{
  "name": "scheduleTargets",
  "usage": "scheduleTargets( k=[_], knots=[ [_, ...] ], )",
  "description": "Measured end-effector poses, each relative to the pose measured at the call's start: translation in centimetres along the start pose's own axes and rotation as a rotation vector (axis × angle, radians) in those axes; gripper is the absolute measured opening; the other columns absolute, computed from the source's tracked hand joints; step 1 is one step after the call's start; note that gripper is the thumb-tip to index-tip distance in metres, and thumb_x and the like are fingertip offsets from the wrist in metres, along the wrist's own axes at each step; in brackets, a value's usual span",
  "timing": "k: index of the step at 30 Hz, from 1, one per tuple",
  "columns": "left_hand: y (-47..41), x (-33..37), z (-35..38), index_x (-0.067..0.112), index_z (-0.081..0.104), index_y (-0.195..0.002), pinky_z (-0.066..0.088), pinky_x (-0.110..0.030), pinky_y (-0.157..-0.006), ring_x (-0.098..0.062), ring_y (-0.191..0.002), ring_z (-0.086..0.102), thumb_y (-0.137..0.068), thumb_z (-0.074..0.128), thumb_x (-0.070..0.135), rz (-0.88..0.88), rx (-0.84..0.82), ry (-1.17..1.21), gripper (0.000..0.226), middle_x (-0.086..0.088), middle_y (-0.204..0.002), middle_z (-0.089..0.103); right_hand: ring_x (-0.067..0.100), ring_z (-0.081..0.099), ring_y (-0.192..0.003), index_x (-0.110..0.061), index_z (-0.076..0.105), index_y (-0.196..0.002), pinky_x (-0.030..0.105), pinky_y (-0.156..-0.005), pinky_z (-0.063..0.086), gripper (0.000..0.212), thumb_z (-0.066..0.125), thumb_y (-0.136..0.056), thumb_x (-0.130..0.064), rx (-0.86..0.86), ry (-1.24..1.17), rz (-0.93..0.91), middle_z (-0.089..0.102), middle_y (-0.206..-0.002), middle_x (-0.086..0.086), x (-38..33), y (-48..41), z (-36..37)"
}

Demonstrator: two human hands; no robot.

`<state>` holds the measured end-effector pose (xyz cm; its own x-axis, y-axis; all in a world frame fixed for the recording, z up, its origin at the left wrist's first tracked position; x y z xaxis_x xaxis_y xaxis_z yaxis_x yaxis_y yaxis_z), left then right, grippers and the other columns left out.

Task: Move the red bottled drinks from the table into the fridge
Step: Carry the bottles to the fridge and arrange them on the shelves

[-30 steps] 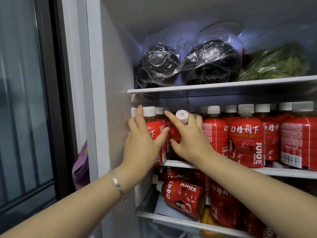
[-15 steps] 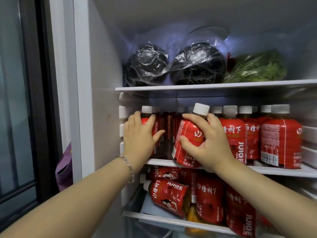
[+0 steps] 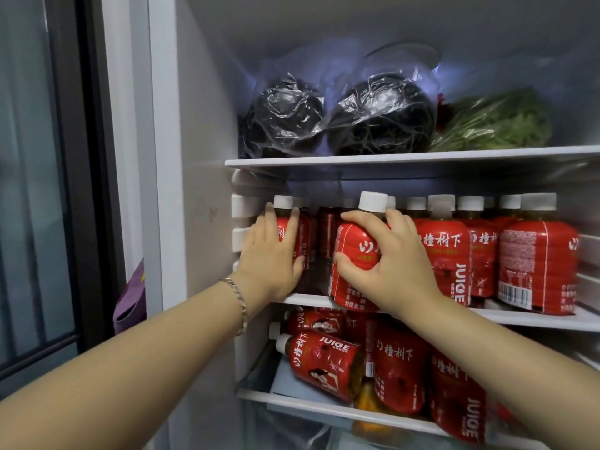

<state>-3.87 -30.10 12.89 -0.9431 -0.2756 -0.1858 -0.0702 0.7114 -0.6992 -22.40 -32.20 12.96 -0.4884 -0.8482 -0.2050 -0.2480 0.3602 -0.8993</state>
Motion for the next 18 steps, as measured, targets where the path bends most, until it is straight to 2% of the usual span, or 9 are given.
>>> scheduleTargets(
  k=[1,3,6,10,14,18],
  knots=[
    [0.0,-0.1,-0.1,0.018,-0.012,-0.15,0.003,-0.041,-0.117,-0.039,-0.143,0.0,-0.093,0.045,0.042,-0.006,-0.091,0.06,0.084,-0.026,-0.153,-0.009,0.02,0.045,-0.104,-0.032,0.057,-0.123,0.026,-0.086,0.035,0.056,0.055,-0.07,-0.052,-0.013,0.003,0.004,0.047,-0.105,-0.002,0.0,0.0,-0.1],
    [-0.3,-0.3,-0.5,0.021,-0.02,-0.147,0.001,-0.04,-0.117,-0.037,-0.143,-0.012,-0.091,0.053,0.041,0.012,-0.187,0.086,0.094,-0.025,-0.152,-0.021,0.019,0.045,-0.104,-0.032,0.056,-0.123,0.026,-0.086,0.034,0.055,0.057,-0.071,-0.049,-0.039,0.017,0.001,0.046,-0.105,-0.003,0.0,0.0,-0.2],
    [-0.6,-0.4,-0.4,0.02,-0.013,-0.15,0.005,-0.039,-0.117,-0.039,-0.144,-0.004,-0.087,0.057,0.051,0.048,-0.185,-0.049,0.099,-0.03,-0.152,-0.01,0.019,0.044,-0.105,-0.032,0.056,-0.124,0.025,-0.086,0.033,0.055,0.057,-0.071,-0.049,-0.06,0.032,-0.005,0.048,-0.108,0.0,0.0,-0.1,-0.3],
    [-1.2,0.8,0.4,0.014,-0.007,-0.15,0.005,-0.044,-0.116,-0.042,-0.142,0.007,-0.085,0.049,0.061,0.051,-0.137,-0.222,0.098,-0.036,-0.149,0.001,0.019,0.046,-0.103,-0.033,0.057,-0.122,0.025,-0.085,0.033,0.055,0.053,-0.07,-0.054,-0.043,0.036,-0.025,0.048,-0.106,-0.002,-0.2,-0.1,-0.3],
    [-2.9,1.3,1.3,0.014,-0.006,-0.15,0.012,-0.044,-0.115,-0.044,-0.141,0.008,-0.086,0.052,0.056,0.022,-0.227,-0.17,0.096,-0.037,-0.149,-0.002,0.022,0.049,-0.098,-0.033,0.058,-0.119,0.026,-0.083,0.035,0.056,0.047,-0.069,-0.056,-0.019,0.045,-0.05,0.049,-0.102,-0.001,-0.2,0.0,-0.2],
    [-3.7,1.0,1.9,0.017,-0.005,-0.151,0.026,-0.043,-0.111,-0.043,-0.141,0.01,-0.086,0.055,0.053,0.023,-0.261,-0.123,0.095,-0.034,-0.151,-0.002,0.022,0.05,-0.097,-0.033,0.058,-0.118,0.029,-0.082,0.038,0.055,0.047,-0.069,-0.055,-0.029,0.062,-0.059,0.052,-0.101,0.0,-0.1,-0.2,-0.1]
  ],
)
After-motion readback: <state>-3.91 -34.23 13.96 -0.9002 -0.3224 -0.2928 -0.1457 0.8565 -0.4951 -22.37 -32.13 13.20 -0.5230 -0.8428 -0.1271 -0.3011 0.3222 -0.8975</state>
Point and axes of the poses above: each hand's wrist, its own y-axis away from the middle knuckle, its own z-axis out of the palm, x = y × z, the point moved 2 cm from there along -y, towards the middle knuckle
